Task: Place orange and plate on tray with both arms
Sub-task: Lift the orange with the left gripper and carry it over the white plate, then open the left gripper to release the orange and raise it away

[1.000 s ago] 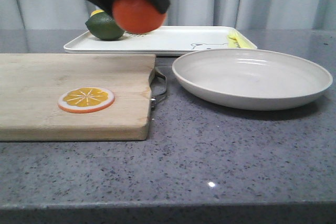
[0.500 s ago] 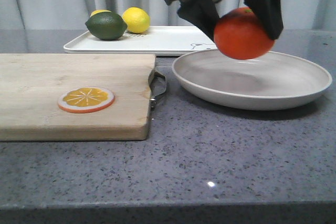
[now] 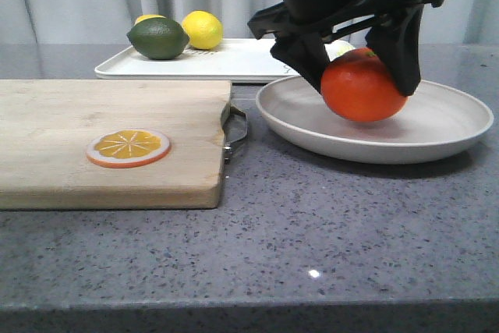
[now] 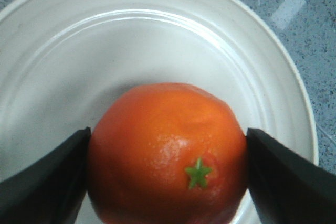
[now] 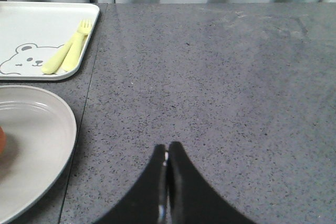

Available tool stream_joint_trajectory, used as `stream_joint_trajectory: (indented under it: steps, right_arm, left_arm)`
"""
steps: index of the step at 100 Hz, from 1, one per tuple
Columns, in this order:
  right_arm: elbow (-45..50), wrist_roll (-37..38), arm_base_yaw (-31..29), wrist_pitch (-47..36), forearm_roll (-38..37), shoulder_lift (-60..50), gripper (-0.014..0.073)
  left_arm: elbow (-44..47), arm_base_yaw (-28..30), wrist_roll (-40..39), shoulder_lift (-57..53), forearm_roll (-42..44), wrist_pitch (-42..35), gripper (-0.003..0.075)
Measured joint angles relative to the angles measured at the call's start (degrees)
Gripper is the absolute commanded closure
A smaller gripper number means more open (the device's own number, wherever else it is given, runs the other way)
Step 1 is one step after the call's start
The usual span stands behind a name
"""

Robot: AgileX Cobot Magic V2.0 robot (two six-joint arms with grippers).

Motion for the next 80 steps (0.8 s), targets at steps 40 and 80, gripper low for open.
stream_joint_trajectory:
  steps: [40,80]
  right_arm:
    - [0.0,0.0,0.0,0.0,0.0,0.0,0.0659]
    - [0.0,0.0,0.0,0.0,0.0,0.0,0.0659]
  left_arm:
    - [-0.1,0.0,0.0,0.0,0.3,0.0,0.014]
    - [-1.8,0.2,0.0,-0.3,0.4,0.5,0.0158]
